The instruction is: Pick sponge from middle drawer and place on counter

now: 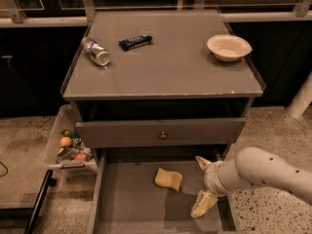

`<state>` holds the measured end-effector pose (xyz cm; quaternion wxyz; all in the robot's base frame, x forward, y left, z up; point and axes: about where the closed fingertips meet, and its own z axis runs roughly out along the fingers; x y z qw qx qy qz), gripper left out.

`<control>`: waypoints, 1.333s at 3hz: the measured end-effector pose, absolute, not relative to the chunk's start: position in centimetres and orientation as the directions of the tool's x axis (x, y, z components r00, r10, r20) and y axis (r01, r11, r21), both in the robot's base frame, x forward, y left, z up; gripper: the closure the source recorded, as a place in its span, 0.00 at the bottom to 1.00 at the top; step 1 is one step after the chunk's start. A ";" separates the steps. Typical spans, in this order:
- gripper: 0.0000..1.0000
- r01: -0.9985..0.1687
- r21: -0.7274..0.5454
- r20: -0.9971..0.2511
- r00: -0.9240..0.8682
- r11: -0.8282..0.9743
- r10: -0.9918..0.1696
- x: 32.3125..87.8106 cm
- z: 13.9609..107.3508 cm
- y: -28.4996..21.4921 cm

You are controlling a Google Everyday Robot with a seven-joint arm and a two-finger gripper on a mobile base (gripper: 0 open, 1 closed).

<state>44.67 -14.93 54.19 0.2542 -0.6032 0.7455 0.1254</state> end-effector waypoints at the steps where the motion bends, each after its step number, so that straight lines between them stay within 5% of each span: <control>1: 0.00 -0.968 -0.115 -0.570 -0.120 0.224 -0.813 45.1 50.7 -13.3; 4: 0.00 -0.976 -0.056 -0.617 -0.133 0.212 -0.776 46.8 43.5 -11.5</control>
Offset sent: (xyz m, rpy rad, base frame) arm 0.0044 0.0114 -0.0244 0.0349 -0.0130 0.0189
